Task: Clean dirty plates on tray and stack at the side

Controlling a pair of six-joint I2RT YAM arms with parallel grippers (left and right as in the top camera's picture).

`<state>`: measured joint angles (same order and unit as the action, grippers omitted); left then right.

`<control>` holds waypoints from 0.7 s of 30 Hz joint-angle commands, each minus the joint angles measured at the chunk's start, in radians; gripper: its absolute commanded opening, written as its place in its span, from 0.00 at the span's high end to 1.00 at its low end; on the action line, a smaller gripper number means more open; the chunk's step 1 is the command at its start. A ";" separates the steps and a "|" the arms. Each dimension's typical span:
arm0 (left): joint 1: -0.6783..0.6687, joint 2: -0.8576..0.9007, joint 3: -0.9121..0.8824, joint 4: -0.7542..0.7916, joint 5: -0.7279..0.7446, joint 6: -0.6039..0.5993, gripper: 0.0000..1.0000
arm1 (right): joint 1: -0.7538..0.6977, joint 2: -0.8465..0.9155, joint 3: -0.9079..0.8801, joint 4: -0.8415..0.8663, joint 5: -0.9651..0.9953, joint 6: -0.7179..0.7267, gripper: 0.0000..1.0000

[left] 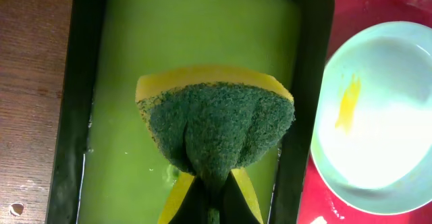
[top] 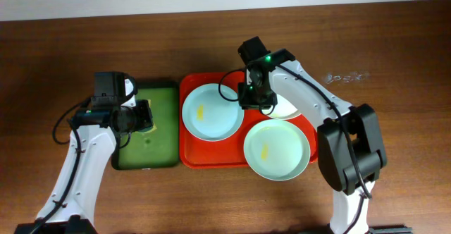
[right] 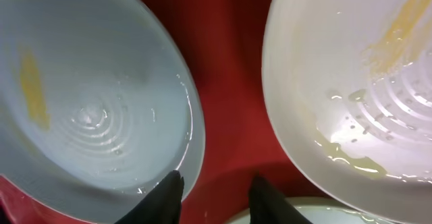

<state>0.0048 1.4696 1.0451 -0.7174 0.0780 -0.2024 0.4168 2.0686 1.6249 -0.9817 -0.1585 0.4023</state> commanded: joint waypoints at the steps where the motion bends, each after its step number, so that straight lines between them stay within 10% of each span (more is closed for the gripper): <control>1: -0.002 -0.011 -0.002 0.002 0.004 0.017 1.00 | 0.037 0.010 -0.006 0.024 -0.002 0.070 0.68; 9: -0.002 -0.011 -0.004 0.002 0.004 0.017 1.00 | 0.055 0.019 -0.116 0.186 0.066 0.131 0.69; 13: -0.002 -0.011 -0.005 0.003 0.004 0.017 1.00 | 0.055 0.019 -0.156 0.185 0.066 0.130 0.96; 21: -0.090 -0.011 -0.005 0.029 0.000 0.077 1.00 | 0.039 -0.005 -0.149 0.080 0.048 0.073 0.89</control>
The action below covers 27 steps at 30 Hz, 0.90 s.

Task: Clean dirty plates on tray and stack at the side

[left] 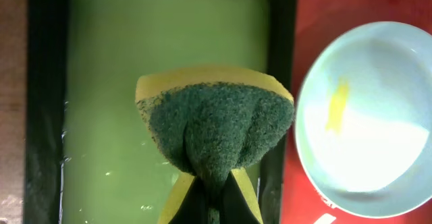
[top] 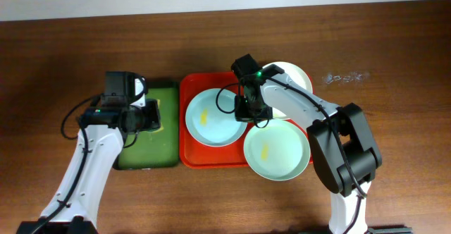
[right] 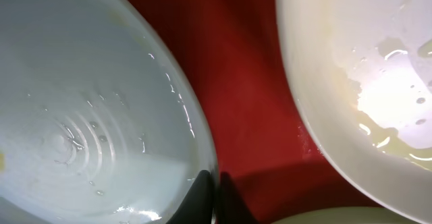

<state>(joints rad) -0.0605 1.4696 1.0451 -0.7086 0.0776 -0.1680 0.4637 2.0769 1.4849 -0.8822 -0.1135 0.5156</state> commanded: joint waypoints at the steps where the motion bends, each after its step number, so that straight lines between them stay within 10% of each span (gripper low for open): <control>1: -0.025 -0.011 0.007 0.019 0.001 0.049 1.00 | -0.014 -0.014 -0.005 -0.019 -0.019 -0.040 0.82; 4: -0.032 0.031 0.198 -0.110 0.065 0.093 1.00 | -0.041 -0.014 0.001 -0.003 -0.036 -0.040 0.70; 7: -0.105 0.201 0.385 -0.225 0.065 0.136 1.00 | -0.037 -0.014 0.001 0.014 -0.037 -0.040 0.96; 27: -0.233 0.374 0.385 -0.048 0.125 0.116 1.00 | -0.031 -0.013 0.000 0.050 -0.100 -0.121 0.96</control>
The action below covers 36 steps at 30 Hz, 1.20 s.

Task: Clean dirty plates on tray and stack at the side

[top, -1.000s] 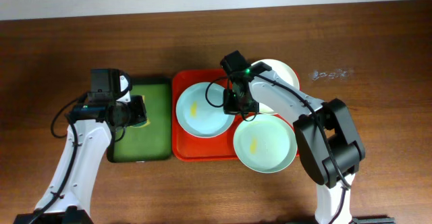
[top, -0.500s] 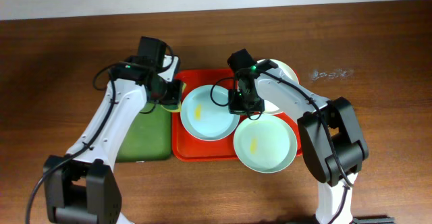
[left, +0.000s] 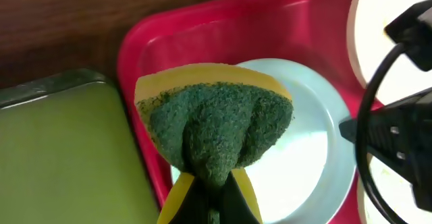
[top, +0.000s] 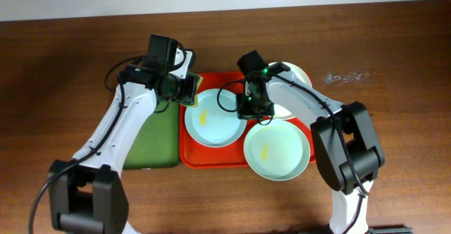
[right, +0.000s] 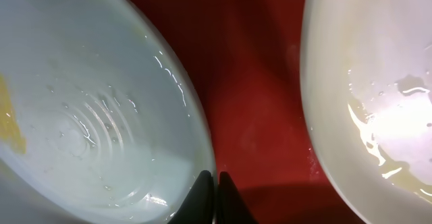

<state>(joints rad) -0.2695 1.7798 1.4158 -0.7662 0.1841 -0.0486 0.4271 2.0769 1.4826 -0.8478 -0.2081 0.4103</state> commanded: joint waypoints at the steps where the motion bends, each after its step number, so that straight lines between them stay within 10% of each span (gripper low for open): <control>1: -0.030 0.079 0.014 0.012 0.018 -0.003 1.00 | 0.005 -0.013 0.002 0.024 -0.005 -0.026 0.96; 5: -0.035 0.124 0.014 0.014 0.018 -0.003 1.00 | 0.003 -0.013 0.002 0.056 -0.006 -0.036 0.79; 8: -0.035 0.126 0.012 0.014 0.018 -0.003 1.00 | 0.003 -0.013 0.002 0.052 -0.006 -0.036 0.96; 22: -0.035 0.243 -0.047 0.063 -0.023 -0.071 1.00 | 0.005 -0.013 0.002 0.043 -0.006 -0.036 0.96; 32: 0.012 0.269 -0.003 0.066 0.414 -0.070 1.00 | 0.005 -0.013 0.002 0.041 -0.006 -0.036 0.96; 36: 0.072 0.180 0.004 0.045 0.288 -0.070 1.00 | 0.005 -0.013 0.002 0.040 -0.007 -0.036 0.96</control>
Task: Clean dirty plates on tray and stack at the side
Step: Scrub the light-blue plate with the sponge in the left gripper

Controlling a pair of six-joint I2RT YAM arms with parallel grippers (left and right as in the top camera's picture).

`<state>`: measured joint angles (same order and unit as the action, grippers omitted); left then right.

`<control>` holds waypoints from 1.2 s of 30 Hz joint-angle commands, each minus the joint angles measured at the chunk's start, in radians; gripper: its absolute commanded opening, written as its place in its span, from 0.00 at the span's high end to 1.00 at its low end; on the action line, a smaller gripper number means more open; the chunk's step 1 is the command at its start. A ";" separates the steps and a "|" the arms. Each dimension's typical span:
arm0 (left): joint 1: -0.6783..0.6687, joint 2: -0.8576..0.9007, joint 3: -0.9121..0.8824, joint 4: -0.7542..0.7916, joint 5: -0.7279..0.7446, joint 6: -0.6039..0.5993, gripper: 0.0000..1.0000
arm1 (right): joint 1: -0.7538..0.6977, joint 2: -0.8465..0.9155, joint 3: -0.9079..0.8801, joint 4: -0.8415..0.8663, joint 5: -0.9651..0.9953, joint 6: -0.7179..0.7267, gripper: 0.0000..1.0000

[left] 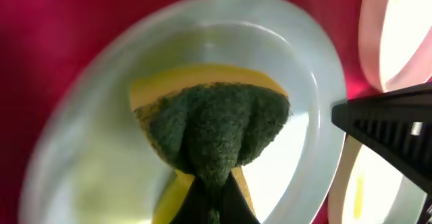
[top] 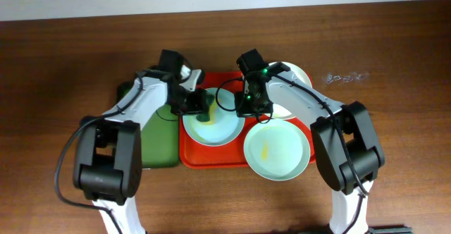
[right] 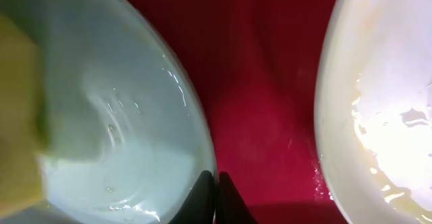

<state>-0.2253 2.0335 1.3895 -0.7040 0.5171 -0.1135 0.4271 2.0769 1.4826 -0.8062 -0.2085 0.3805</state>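
Observation:
A red tray [top: 189,156] holds three plates. On its left side lies a pale blue plate [top: 222,127], also seen in the left wrist view [left: 307,75] and the right wrist view [right: 128,109]. My left gripper [top: 192,104] [left: 214,191] is shut on a yellow-and-green sponge [left: 209,123], which is pressed into this plate. My right gripper [top: 248,109] [right: 216,183] is shut on the plate's right rim. A white plate [top: 290,93] sits at the tray's back right. A pale green plate [top: 276,149] with a yellow smear sits at the front right.
A dark basin of green liquid [top: 158,146] stands just left of the tray. The white plate [right: 385,116] lies close to the right of my right fingers, with bare red tray [right: 263,75] between. Brown table surrounds everything.
My left gripper with the sponge was above the tray's back left corner. Now it is down in the pale blue plate, with the sponge on the plate's surface. My right gripper still grips the rim.
First my left gripper held the sponge over the green basin while my right gripper stood open around the blue plate's rim. Then the right gripper was shut on that rim. The sponge was later above the tray's corner, and now it rests in the plate.

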 commanded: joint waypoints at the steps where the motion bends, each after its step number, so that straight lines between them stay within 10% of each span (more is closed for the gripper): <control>1: 0.027 -0.074 0.030 -0.035 -0.112 -0.005 1.00 | 0.005 -0.013 0.002 -0.002 -0.006 -0.006 0.96; 9: -0.098 -0.069 -0.119 0.043 -0.338 -0.083 1.00 | 0.005 -0.013 0.002 -0.010 -0.006 -0.006 0.96; 18: -0.153 -0.071 -0.141 0.118 -0.034 -0.098 1.00 | 0.005 -0.013 0.002 -0.016 -0.021 -0.006 0.96; 25: -0.122 -0.224 -0.059 0.077 -0.147 -0.098 1.00 | 0.005 -0.013 0.002 -0.016 -0.021 -0.006 0.96; 36: -0.148 0.017 -0.080 0.110 -0.245 -0.098 1.00 | 0.005 -0.011 -0.001 -0.019 -0.020 -0.006 0.96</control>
<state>-0.3702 2.0003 1.3140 -0.5907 0.2543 -0.2066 0.4271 2.0769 1.4826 -0.8227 -0.2199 0.3809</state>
